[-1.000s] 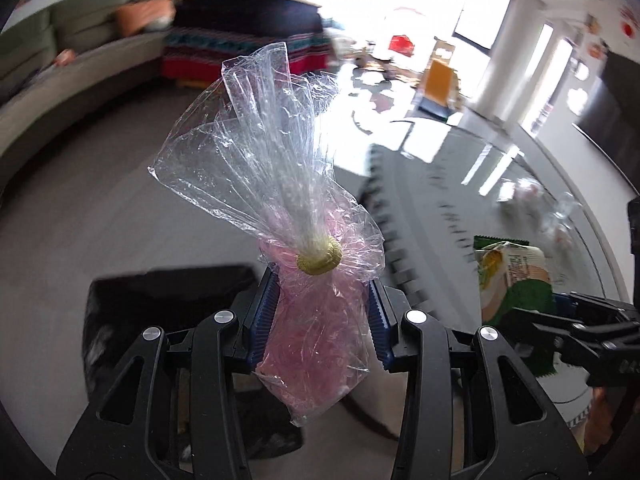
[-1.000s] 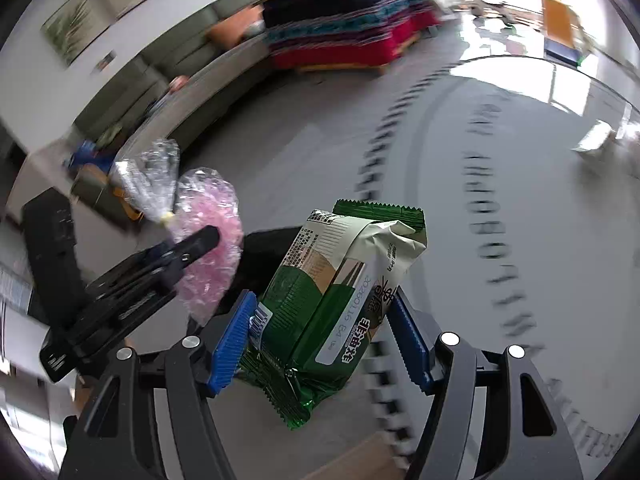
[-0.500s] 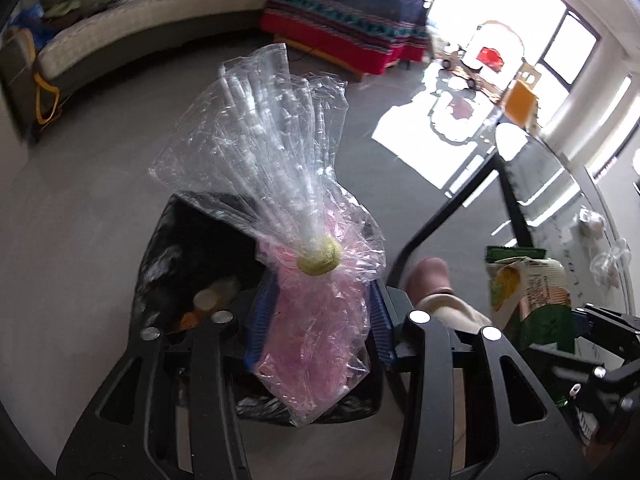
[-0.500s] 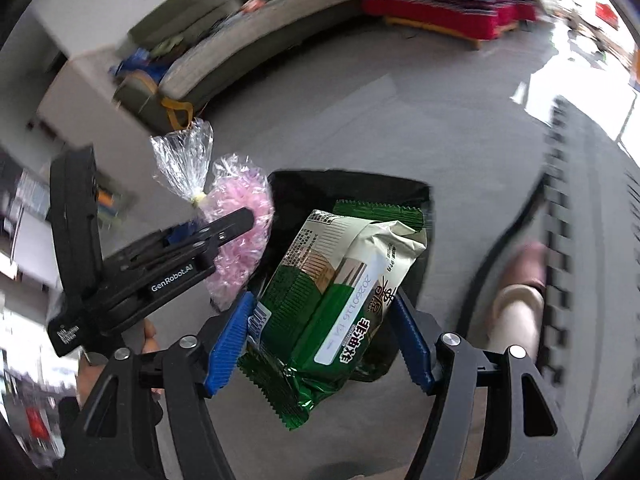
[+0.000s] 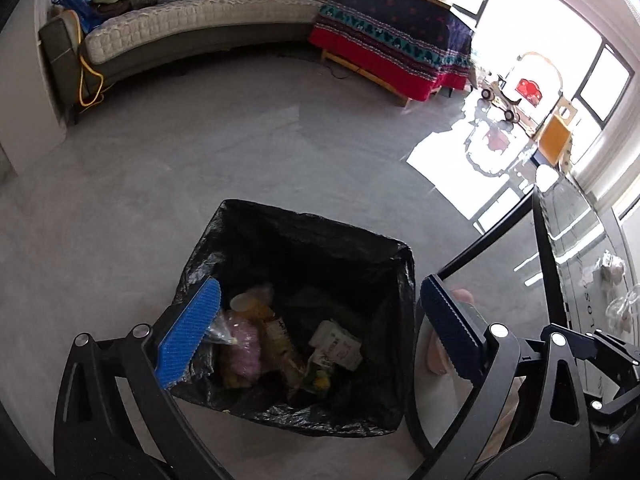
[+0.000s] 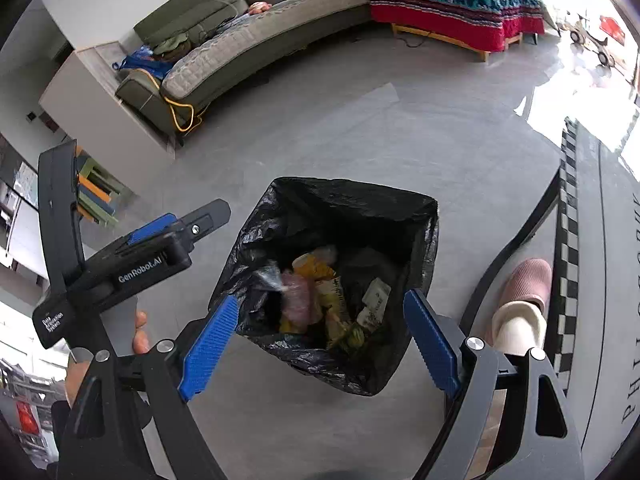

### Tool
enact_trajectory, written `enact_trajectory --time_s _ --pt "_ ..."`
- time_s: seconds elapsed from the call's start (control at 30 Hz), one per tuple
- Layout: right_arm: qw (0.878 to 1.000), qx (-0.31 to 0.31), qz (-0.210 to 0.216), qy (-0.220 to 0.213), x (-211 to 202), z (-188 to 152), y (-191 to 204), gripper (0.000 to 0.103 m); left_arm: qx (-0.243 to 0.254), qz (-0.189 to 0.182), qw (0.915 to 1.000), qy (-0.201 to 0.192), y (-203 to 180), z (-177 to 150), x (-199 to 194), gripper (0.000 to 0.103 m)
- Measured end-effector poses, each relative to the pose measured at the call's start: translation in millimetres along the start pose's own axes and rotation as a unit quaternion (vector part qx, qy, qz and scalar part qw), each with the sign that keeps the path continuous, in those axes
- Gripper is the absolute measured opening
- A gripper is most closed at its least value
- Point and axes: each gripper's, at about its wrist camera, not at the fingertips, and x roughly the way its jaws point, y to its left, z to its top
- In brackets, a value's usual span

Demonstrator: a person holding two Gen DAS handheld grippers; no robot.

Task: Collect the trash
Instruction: 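Carry both bags over the black bin and open both tools, then move both open tools back over the table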

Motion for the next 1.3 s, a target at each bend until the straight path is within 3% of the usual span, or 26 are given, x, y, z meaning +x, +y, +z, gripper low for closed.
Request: enact_trajectory --time_s 0.33,0.63,0.93,1.3 --pt "0.999 0.028 -0.007 -0.031 -28 -6 -26 0.085 0.046 -0.028 0.9985 0.006 -42 1 1 0.097" --pt "0.994 0.071 -0.039 -0.069 -73 -25 -78 0.085 0.101 -0.077 0.9919 0.009 -111 0 -3 0.097" --pt "0.979 0.150 -0.088 -0.110 -131 -57 -158 0.085 0.179 -0.143 0.9732 0.021 -215 -9 0 0.097" --pt "0.944 0.245 -0.167 -0.145 -197 -108 -271 0.085 0.254 -0.206 0.9437 0.049 -335 -30 15 0.097"
